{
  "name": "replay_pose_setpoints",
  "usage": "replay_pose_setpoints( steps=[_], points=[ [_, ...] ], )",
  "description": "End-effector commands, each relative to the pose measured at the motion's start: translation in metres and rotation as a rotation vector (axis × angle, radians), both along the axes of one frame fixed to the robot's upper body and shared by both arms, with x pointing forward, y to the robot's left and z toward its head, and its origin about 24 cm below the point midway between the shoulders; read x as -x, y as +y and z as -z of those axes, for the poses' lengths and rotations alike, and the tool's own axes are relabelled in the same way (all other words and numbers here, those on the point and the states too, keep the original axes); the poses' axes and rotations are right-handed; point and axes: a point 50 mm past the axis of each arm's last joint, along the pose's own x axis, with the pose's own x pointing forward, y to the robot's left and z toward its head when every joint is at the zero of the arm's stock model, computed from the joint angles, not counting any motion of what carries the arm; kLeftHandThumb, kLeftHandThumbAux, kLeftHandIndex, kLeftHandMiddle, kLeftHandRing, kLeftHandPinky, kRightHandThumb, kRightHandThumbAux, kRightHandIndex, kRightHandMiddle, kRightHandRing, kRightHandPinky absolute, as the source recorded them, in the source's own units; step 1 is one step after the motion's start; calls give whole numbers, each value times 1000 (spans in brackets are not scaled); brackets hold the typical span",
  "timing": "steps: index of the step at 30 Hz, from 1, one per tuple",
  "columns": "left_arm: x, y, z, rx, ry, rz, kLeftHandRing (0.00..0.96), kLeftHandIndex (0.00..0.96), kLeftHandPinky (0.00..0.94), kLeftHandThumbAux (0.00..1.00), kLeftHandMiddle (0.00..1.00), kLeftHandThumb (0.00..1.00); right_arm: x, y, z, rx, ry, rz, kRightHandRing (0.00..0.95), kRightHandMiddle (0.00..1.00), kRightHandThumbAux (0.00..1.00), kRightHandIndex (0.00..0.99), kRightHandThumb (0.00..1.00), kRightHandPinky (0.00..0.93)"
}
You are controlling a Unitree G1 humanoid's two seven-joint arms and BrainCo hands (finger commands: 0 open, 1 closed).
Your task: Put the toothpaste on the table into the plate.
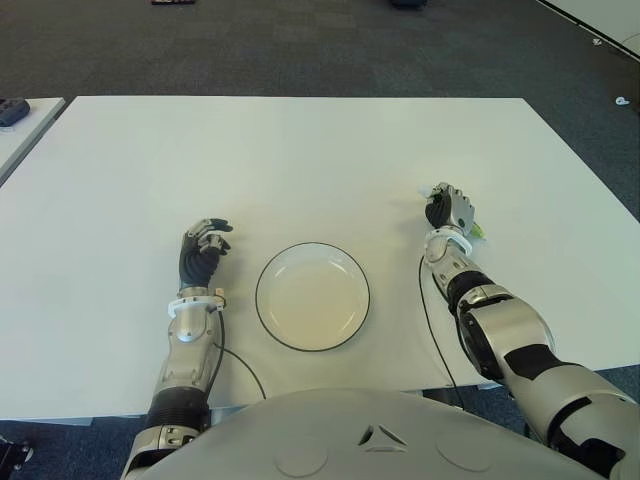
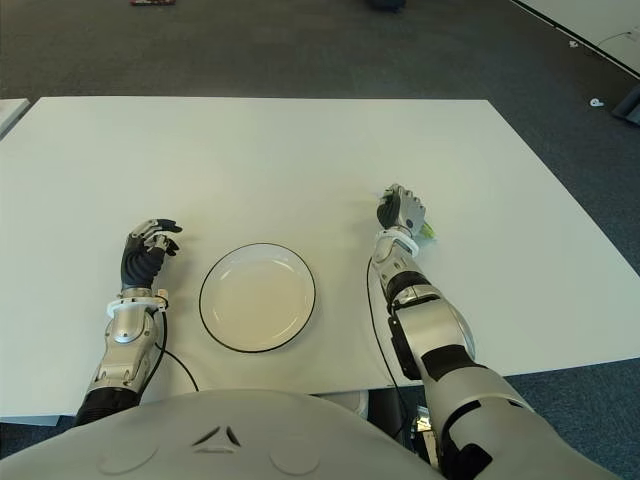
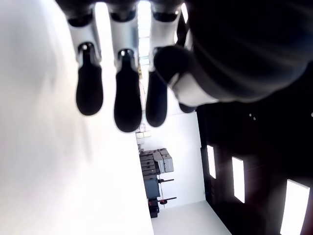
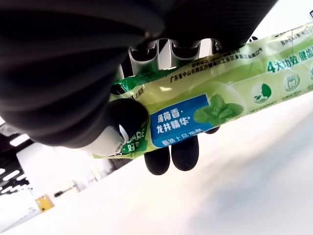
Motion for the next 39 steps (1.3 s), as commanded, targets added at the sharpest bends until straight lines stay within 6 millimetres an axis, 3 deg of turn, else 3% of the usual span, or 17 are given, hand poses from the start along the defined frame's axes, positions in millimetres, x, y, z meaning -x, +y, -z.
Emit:
replay_pose_setpoints(
  steps=[1, 3, 7, 20, 27, 39],
  points=[
    [0, 1, 1, 0, -1, -6, 623, 403, 609, 682, 489, 834, -2, 4, -1, -35, -15, 21, 837, 613, 678, 441, 848, 843],
    [0, 1, 1, 1, -2, -4, 624, 404, 611, 682, 489, 834, -2, 4, -2, -42, -20, 25, 846, 750, 702, 441, 765, 850],
    [0, 2, 2, -3, 4, -4, 626, 405, 612, 682, 488, 834, -4, 5, -4, -57, -32, 25, 851, 827, 716, 441, 719, 854],
    [0, 0, 1, 19, -12, -12, 616, 406, 603, 682, 486, 835, -11, 20, -22, -174, -212, -72, 868, 869, 722, 440, 704, 868],
    [-1, 1, 2, 25, -7, -7, 619, 401, 591, 683, 490, 833, -10, 35, -38, -218, -359, -223, 881, 882, 722, 439, 705, 878],
    [-3, -1, 1, 10, -7, -6, 624, 405, 625, 682, 488, 834, 18, 75, -62, -328, -514, -467, 885, 887, 721, 439, 707, 871]
  ],
)
